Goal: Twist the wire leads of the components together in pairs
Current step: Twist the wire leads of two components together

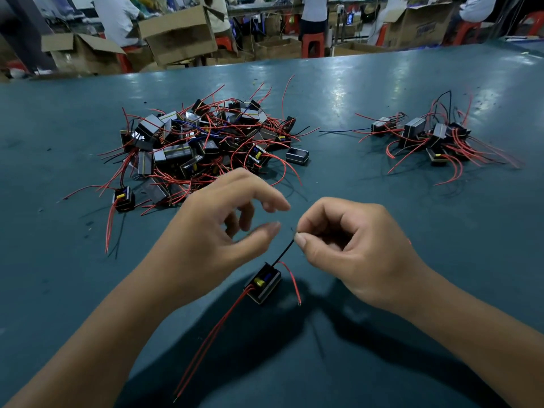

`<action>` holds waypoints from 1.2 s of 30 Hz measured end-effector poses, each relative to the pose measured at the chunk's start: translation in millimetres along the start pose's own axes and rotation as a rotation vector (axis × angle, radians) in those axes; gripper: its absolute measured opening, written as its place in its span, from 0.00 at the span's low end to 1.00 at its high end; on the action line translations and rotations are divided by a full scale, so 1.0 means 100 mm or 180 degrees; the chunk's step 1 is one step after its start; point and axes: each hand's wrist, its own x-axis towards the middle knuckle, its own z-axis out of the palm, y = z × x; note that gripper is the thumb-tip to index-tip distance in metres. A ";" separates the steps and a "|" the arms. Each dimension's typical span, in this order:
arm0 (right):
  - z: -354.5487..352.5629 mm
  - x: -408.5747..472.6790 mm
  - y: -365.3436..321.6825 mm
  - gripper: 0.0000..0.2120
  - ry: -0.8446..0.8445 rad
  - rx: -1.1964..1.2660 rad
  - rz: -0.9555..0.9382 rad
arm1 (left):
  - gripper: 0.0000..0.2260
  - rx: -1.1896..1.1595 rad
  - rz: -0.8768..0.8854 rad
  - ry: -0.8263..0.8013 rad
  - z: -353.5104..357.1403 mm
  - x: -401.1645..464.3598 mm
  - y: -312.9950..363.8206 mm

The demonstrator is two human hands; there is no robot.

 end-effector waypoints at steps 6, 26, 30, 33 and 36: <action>0.00 0.00 -0.02 0.05 -0.0190 0.0322 0.0104 | 0.05 0.0737 0.0923 0.0025 0.01 0.02 -0.10; 0.00 -0.01 -0.04 0.05 0.0018 -0.0124 -0.0408 | 0.07 0.0238 0.0510 -0.0140 0.11 0.00 0.03; 0.01 -0.02 -0.01 0.04 0.0336 -0.0730 -0.0790 | 0.08 -0.0500 -0.0076 -0.0201 0.16 -0.03 0.06; 0.02 -0.03 0.02 0.04 0.0439 -0.1014 -0.0910 | 0.10 -0.0887 -0.0471 -0.0203 0.18 -0.03 0.09; 0.02 -0.02 0.04 0.04 0.0453 -0.1107 -0.0904 | 0.08 -0.0847 -0.0607 -0.0176 0.19 -0.01 0.12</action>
